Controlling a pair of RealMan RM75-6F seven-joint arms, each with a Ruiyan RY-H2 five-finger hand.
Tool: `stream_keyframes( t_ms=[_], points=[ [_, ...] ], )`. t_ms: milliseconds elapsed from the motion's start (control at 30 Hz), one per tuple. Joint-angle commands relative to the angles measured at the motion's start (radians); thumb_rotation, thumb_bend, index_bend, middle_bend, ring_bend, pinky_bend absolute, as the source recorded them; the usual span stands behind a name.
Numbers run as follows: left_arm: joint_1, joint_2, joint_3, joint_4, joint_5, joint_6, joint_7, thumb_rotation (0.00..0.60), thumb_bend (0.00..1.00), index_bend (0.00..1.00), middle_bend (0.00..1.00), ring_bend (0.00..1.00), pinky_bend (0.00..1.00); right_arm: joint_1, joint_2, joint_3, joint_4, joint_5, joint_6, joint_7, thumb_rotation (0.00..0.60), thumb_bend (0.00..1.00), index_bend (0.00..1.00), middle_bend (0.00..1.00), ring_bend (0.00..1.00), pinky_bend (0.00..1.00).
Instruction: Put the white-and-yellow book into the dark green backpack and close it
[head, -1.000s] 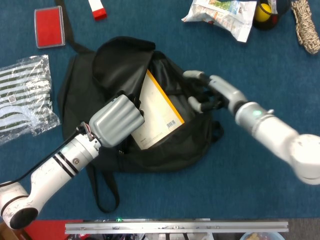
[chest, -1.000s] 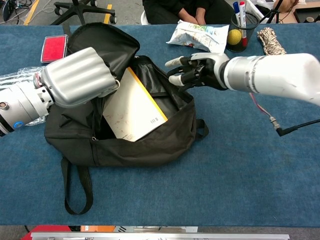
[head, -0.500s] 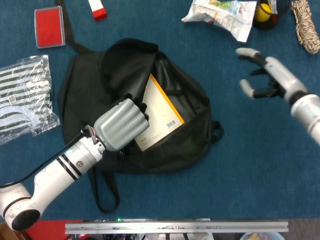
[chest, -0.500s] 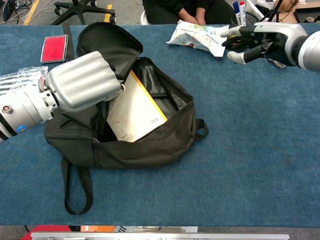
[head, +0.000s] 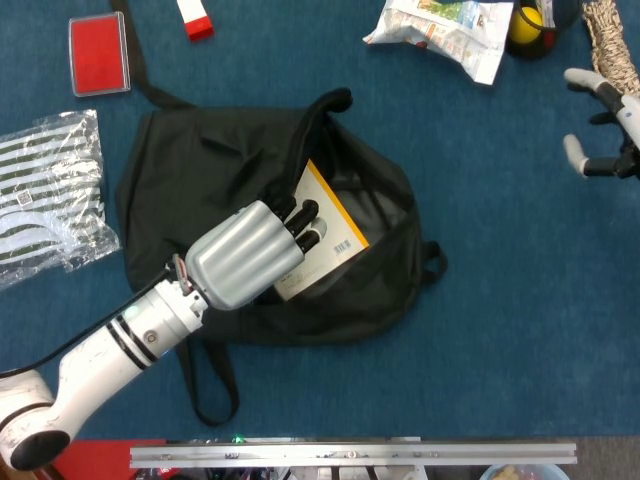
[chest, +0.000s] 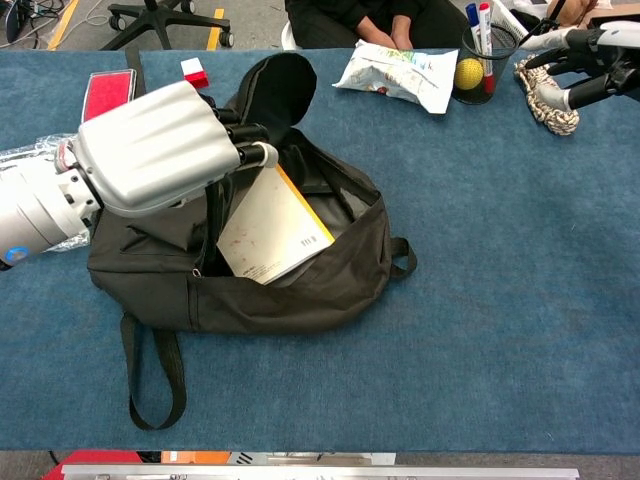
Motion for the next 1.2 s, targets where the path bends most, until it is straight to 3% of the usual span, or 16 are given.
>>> stream_keyframes(
  t_ms=[33, 300, 533, 767, 1033, 1200],
  points=[
    [0.01, 0.021, 0.0, -0.013, 0.002, 0.011, -0.033, 0.6, 0.4, 0.25, 0.3, 0.4, 0.58, -0.002, 0.007, -0.011, 0.008, -0.019, 0.003, 0.004, 0.6, 0.48, 0.11, 0.12, 0.05, 0.17],
    [0.04, 0.062, 0.016, -0.044, 0.069, 0.049, -0.102, 0.6, 0.4, 0.21, 0.29, 0.4, 0.57, -0.014, 0.018, -0.02, 0.019, -0.059, 0.011, 0.049, 0.6, 0.48, 0.11, 0.12, 0.05, 0.17],
    [0.047, 0.038, 0.029, -0.069, 0.074, 0.015, -0.06, 0.6, 0.24, 0.1, 0.17, 0.22, 0.36, -0.014, 0.022, -0.031, 0.017, -0.08, 0.016, 0.071, 0.6, 0.48, 0.11, 0.12, 0.05, 0.17],
    [0.056, 0.022, 0.024, -0.068, 0.091, 0.019, -0.049, 0.6, 0.23, 0.1, 0.14, 0.19, 0.31, -0.014, 0.033, -0.044, 0.016, -0.087, 0.019, 0.082, 0.6, 0.48, 0.11, 0.12, 0.05, 0.17],
    [0.118, 0.063, -0.004, -0.013, -0.029, 0.082, -0.098, 0.6, 0.23, 0.1, 0.14, 0.19, 0.3, -0.025, 0.06, -0.102, 0.017, -0.178, 0.024, 0.024, 0.6, 0.48, 0.11, 0.15, 0.05, 0.17],
    [0.167, 0.08, -0.032, 0.072, -0.1, 0.149, -0.231, 0.6, 0.23, 0.1, 0.14, 0.19, 0.29, -0.087, 0.036, -0.153, 0.029, -0.348, 0.171, -0.05, 0.6, 0.48, 0.17, 0.2, 0.08, 0.18]
  ],
)
